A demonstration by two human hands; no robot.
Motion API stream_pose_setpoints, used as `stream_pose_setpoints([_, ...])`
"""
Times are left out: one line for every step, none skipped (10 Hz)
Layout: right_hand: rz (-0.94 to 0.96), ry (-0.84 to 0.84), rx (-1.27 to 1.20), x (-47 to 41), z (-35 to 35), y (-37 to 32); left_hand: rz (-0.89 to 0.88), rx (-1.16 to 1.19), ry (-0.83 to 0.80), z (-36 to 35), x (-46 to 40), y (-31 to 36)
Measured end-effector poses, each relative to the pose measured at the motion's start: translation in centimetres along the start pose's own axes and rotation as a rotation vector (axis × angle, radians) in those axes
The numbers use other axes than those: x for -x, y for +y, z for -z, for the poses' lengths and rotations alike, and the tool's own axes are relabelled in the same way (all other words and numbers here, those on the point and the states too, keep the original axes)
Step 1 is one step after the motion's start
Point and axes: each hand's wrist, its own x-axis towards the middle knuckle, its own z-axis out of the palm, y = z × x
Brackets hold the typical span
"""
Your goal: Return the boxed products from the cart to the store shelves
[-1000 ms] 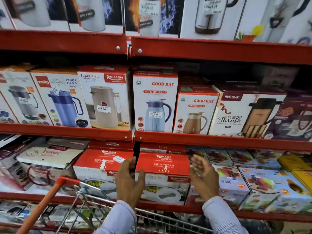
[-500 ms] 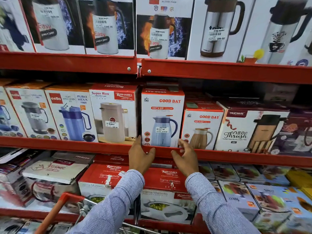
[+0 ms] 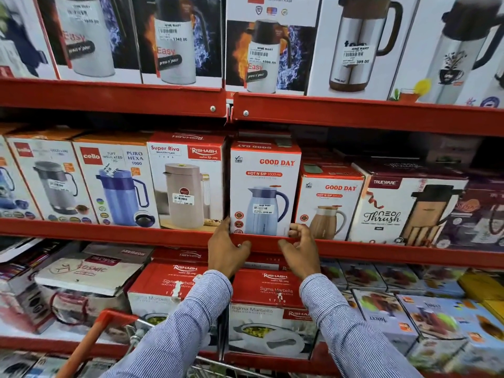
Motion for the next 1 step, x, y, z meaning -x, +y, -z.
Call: stream_pose_setpoints([0.006, 0.037, -0.052, 0.08, 0.62, 0.07, -0.017, -0.023, 0.034, 0.14, 0.28, 0.31])
